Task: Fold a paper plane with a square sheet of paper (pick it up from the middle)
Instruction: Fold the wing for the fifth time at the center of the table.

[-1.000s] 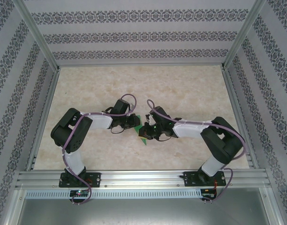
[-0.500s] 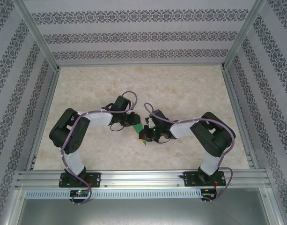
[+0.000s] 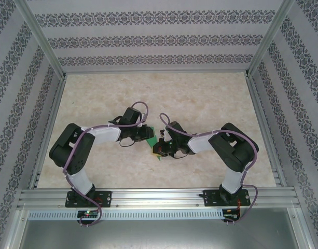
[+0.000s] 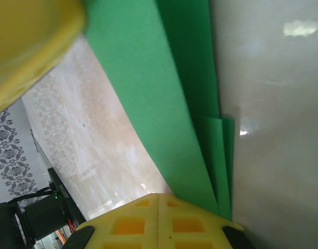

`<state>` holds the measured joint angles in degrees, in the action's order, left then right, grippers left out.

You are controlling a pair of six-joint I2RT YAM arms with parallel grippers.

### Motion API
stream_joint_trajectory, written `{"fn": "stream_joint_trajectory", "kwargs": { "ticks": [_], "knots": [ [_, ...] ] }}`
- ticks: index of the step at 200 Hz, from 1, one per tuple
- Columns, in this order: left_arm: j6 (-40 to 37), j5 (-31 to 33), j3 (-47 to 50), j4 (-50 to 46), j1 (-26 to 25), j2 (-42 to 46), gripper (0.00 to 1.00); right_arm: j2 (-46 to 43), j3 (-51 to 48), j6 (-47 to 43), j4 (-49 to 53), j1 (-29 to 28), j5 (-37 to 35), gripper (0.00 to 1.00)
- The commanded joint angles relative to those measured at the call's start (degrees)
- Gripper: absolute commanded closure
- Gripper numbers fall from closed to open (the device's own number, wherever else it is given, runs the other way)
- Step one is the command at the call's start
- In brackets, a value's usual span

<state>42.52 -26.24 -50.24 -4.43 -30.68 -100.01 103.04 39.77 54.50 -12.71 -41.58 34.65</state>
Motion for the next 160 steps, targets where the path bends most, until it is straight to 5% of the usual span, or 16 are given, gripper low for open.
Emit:
{"fn": "stream_joint_trajectory", "kwargs": {
  "ticks": [1,160],
  "knots": [
    [0.8,1.1,1.3,5.7,1.3,-1.5,0.76,3.0,-3.3,0.8,5.2,-0.5,-3.3,0.96],
    [-5.4,1.2,-4.6,-1.6,10.8,-7.1,0.76,0.5,-6.1,-0.6,6.6,-1.2,-1.2,1.00]
  ]
}}
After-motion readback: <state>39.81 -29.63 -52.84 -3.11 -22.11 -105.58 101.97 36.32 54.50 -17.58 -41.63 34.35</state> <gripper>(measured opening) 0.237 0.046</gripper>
